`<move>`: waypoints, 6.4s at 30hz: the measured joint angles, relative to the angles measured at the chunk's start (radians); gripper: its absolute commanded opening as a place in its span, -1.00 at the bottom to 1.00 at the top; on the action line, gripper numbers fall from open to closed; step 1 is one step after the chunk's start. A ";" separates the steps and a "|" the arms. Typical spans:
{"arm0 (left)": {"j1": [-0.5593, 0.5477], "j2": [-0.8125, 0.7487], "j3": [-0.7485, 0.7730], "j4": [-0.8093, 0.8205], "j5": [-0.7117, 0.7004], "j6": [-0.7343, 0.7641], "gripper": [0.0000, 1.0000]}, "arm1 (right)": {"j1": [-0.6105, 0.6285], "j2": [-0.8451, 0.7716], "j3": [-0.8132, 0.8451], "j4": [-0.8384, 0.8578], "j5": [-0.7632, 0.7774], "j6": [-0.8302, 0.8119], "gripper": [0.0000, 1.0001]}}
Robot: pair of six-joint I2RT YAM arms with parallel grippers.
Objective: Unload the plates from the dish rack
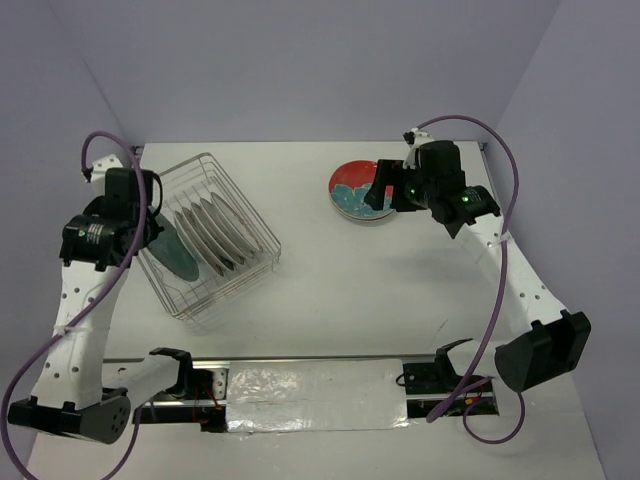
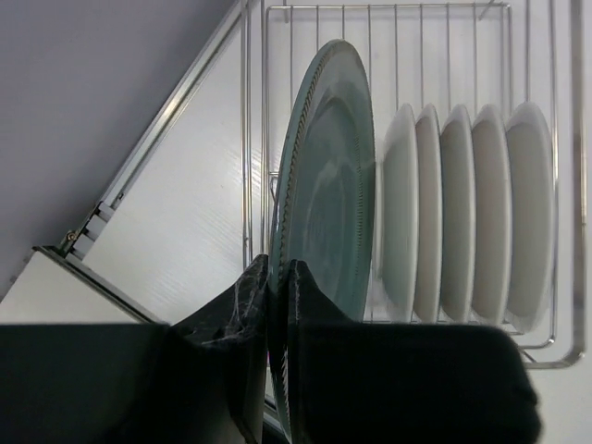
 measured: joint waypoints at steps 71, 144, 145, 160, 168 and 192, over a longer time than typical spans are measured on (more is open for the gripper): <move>-0.005 -0.458 -0.508 0.650 0.550 0.165 0.99 | -0.472 0.624 -0.071 0.659 -0.629 0.540 -0.98; -0.005 -0.446 -0.568 0.663 0.529 0.191 0.99 | -0.232 1.006 0.617 -0.196 -0.108 0.040 0.52; -0.005 -0.444 -0.568 0.663 0.528 0.191 0.99 | -0.233 1.006 0.615 -0.196 -0.124 0.041 0.53; -0.005 -0.332 -0.524 0.531 0.313 0.126 0.99 | -0.231 0.755 0.319 -0.097 -0.052 0.068 0.55; -0.005 -0.265 -0.502 0.429 0.187 0.037 0.59 | -0.194 0.347 0.168 -0.032 -0.014 0.060 0.55; -0.006 -0.083 -0.480 0.417 0.169 -0.135 -0.91 | -0.001 0.061 0.023 -0.002 -0.029 0.016 0.55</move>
